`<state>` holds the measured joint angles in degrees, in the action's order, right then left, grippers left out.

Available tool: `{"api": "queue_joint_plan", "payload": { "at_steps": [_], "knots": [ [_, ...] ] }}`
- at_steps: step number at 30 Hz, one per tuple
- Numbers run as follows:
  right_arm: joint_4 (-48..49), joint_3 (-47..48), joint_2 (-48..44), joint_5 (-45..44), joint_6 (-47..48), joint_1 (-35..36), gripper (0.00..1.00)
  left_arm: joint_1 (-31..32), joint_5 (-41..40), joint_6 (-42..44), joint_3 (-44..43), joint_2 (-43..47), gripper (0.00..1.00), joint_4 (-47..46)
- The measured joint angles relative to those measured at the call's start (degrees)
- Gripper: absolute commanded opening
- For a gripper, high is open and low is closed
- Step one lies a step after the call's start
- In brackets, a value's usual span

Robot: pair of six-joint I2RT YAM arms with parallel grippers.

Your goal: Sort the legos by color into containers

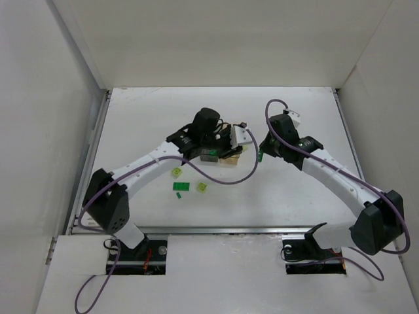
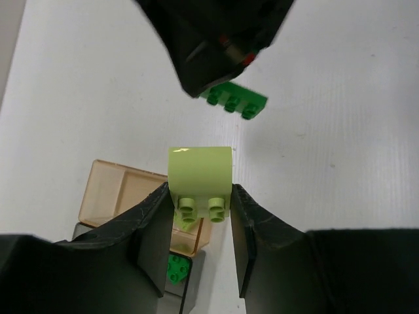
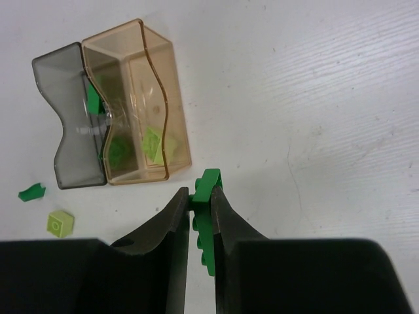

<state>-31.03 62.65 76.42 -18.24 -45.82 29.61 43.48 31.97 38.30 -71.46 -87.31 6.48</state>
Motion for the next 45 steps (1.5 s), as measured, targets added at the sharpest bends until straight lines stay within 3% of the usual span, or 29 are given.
{"api": "queue_joint_plan", "payload": {
  "at_steps": [4,5,6,9,10,12,16,24,30,35,39,42,45],
  "knots": [
    [1.44,1.22,0.02,0.0,1.9,-0.31,0.0,-3.3,-1.18,-4.04,-5.53,-10.19,0.0,-0.72],
    [1.81,1.55,0.04,-0.02,2.25,-0.31,0.0,-3.98,-1.38,-4.85,-6.58,-12.85,0.04,-1.14],
    [2.14,1.84,0.04,-0.02,2.62,-0.28,0.0,-4.72,-1.51,-5.55,-7.41,-15.21,0.15,-1.33],
    [2.56,2.49,0.07,-0.02,3.65,-0.31,0.0,-6.54,-1.95,-6.93,-7.85,-20.24,0.3,-1.99],
    [2.62,2.75,0.11,-0.04,4.02,-0.31,0.0,-6.88,-2.1,-7.23,-7.85,-21.31,0.43,-1.99],
    [2.64,3.52,0.2,-0.04,5.03,-0.31,0.0,-7.26,-2.32,-7.54,-7.85,-22.32,0.58,-2.1],
    [3.02,5.11,0.79,0.04,6.82,-0.31,0.0,-7.34,-2.05,-8.44,-7.93,-22.43,0.8,-4.15],
    [5.92,6.1,1.57,3.87,10.58,-0.31,0.0,-8.28,-2.34,-13.0,-8.55,-20.65,0.81,-3.87],
    [10.27,10.91,6.95,7.98,11.93,0.31,0.0,-16.28,-6.86,-22.01,-5.7,-6.99,0.8,-4.22],
    [14.03,19.89,17.05,9.62,11.63,3.74,0.0,-27.06,-13.33,-28.48,3.52,7.85,0.8,-6.91],
    [15.78,24.98,25.4,12.11,9.9,5.73,0.01,-30.18,-16.61,-30.23,13.62,13.64,0.8,-7.89],
    [16.11,26.84,30.42,13.9,9.07,5.84,0.16,-30.73,-17.84,-30.38,20.59,15.32,0.8,-7.43],
    [16.04,27.82,34.62,15.74,8.07,5.66,0.44,-31.17,-18.86,-30.23,25.55,16.79,0.8,-6.62]
  ]
}}
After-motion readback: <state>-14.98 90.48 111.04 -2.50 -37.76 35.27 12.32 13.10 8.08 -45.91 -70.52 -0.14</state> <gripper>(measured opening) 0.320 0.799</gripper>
